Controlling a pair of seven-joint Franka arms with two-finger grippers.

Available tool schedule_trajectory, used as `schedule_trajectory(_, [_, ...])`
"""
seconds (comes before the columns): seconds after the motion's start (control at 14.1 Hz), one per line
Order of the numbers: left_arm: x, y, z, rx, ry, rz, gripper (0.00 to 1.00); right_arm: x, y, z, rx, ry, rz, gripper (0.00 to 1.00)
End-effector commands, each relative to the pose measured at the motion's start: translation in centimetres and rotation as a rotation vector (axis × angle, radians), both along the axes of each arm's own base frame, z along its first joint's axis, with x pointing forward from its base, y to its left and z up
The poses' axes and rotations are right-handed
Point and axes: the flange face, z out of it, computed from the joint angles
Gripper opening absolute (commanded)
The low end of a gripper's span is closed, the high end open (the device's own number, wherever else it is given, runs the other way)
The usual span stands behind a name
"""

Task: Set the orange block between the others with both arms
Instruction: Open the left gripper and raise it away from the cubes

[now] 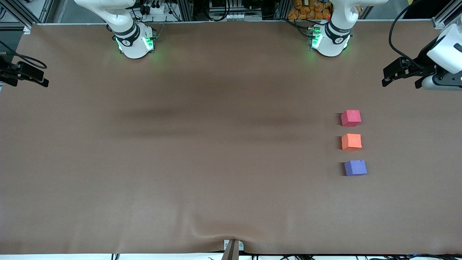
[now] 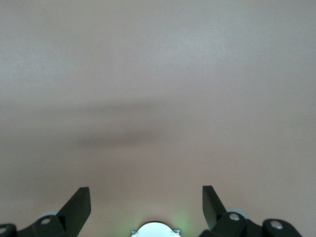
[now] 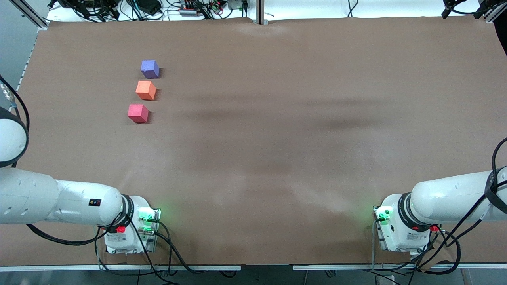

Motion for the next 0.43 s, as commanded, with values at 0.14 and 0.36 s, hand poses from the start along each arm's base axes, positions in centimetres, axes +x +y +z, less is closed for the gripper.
schedule_trajectory(0.14, [-0.8, 1.31, 0.52, 0.04, -0.004, -0.009, 1.0, -0.06, -0.31, 0.35, 0.011, -0.002, -0.018, 1.0])
schedule_trajectory(0.36, [-0.79, 1.73, 1.13, 0.038, -0.015, 0.007, 1.0, -0.06, -0.31, 0.35, 0.011, -0.002, -0.018, 1.0])
